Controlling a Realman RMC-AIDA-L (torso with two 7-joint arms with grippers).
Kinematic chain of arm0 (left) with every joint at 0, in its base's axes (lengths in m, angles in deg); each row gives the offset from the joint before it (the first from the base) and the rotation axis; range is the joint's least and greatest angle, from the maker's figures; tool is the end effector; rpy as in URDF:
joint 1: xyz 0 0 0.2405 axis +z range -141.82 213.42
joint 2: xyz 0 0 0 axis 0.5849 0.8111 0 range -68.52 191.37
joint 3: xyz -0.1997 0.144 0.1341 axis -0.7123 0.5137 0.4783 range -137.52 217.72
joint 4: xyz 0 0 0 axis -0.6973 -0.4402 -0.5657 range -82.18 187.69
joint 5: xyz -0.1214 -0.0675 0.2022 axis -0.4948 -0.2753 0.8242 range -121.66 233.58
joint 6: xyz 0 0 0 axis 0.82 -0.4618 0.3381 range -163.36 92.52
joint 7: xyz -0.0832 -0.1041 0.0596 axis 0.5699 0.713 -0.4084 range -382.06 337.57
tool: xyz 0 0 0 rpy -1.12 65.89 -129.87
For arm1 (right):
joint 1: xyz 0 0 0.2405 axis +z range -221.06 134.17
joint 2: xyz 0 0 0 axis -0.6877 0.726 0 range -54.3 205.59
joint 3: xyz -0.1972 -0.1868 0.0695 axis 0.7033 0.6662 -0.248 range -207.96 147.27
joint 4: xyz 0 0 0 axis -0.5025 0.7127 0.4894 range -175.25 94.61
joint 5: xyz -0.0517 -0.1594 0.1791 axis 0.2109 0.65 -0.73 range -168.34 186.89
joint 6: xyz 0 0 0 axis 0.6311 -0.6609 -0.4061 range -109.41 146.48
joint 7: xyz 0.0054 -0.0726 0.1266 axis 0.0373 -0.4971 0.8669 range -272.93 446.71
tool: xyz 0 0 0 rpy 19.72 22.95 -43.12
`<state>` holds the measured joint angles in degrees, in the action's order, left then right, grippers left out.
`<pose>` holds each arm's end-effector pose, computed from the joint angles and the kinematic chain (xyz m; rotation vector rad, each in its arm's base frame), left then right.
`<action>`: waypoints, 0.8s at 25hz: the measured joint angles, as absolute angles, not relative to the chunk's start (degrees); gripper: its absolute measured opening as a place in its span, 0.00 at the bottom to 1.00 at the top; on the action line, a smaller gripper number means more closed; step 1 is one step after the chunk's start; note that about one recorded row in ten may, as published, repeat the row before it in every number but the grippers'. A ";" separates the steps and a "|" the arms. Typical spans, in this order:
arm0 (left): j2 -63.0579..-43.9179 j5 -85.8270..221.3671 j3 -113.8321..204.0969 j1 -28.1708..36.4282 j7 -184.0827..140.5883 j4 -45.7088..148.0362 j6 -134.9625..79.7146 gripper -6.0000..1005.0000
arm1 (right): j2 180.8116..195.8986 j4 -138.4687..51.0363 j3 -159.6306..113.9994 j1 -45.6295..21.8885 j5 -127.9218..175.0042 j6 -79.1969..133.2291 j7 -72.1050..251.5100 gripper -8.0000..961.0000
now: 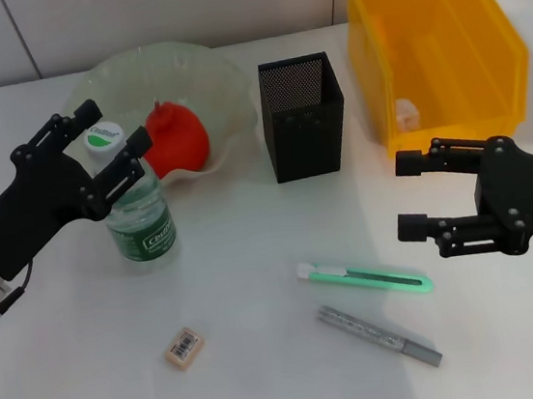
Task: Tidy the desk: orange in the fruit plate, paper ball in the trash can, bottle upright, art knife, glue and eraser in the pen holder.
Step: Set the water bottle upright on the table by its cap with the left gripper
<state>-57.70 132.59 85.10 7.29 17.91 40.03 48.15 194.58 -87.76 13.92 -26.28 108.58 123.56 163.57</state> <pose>-0.3120 0.3557 -0.0480 -2.2183 -0.3485 -1.0343 0.3086 0.3000 0.0298 -2.6984 0.4621 1.0090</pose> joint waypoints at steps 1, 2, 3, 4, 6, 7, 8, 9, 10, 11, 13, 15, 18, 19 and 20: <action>-57.72 132.15 85.10 7.34 17.69 40.07 48.16 0.68 | 194.61 -87.68 13.92 -26.47 108.56 123.60 163.53 0.82; -57.72 132.15 85.10 7.34 17.69 40.07 48.16 0.69 | 194.61 -87.68 13.92 -26.47 108.56 123.60 163.53 0.82; -57.72 131.67 85.09 7.48 17.70 40.07 48.30 0.70 | 194.62 -87.68 13.84 -26.55 108.48 123.67 163.53 0.82; -57.67 130.98 85.06 7.72 17.77 40.07 48.57 0.71 | 194.63 -87.68 13.31 -26.67 108.25 123.81 163.54 0.82; -57.44 127.82 85.03 9.77 18.03 39.73 51.21 0.73 | 194.71 -87.67 10.00 -26.80 107.62 124.29 164.09 0.82; -57.44 127.82 85.03 9.77 18.03 39.73 51.21 0.74 | 194.71 -87.67 10.00 -26.80 107.62 124.29 164.09 0.82; -57.37 126.93 85.02 10.51 18.04 39.54 52.55 0.75 | 194.72 -87.68 8.54 -26.75 107.54 124.50 164.48 0.82; -57.29 126.20 85.05 11.57 18.02 39.37 54.24 0.76 | 194.71 -87.68 6.82 -26.62 107.52 124.70 165.22 0.82; -57.19 126.03 85.23 12.32 17.90 39.18 56.02 0.77 | 194.67 -87.69 5.32 -26.43 107.51 124.91 166.17 0.82; -56.99 126.68 86.19 13.77 17.86 38.17 59.11 0.78 | 194.39 -88.07 3.46 -25.91 107.48 125.02 168.48 0.82; -56.90 127.91 87.43 14.77 18.20 36.97 60.79 0.80 | 194.17 -88.50 2.91 -25.63 107.48 125.03 169.68 0.82; -56.84 129.69 89.74 16.14 19.49 34.96 62.01 0.80 | 193.75 -90.89 2.95 -25.02 107.76 125.05 172.77 0.82; -56.83 131.87 92.77 17.90 20.23 33.61 62.28 0.80 | 193.35 -97.61 3.98 -23.70 110.82 125.08 179.58 0.82; -56.83 132.78 93.57 18.35 19.65 33.55 62.40 0.80 | 193.34 -100.36 4.50 -23.20 112.34 125.17 181.72 0.82; -56.84 133.69 94.30 18.76 18.98 33.55 62.54 0.80 | 193.37 -103.49 5.36 -22.67 114.60 125.18 184.45 0.82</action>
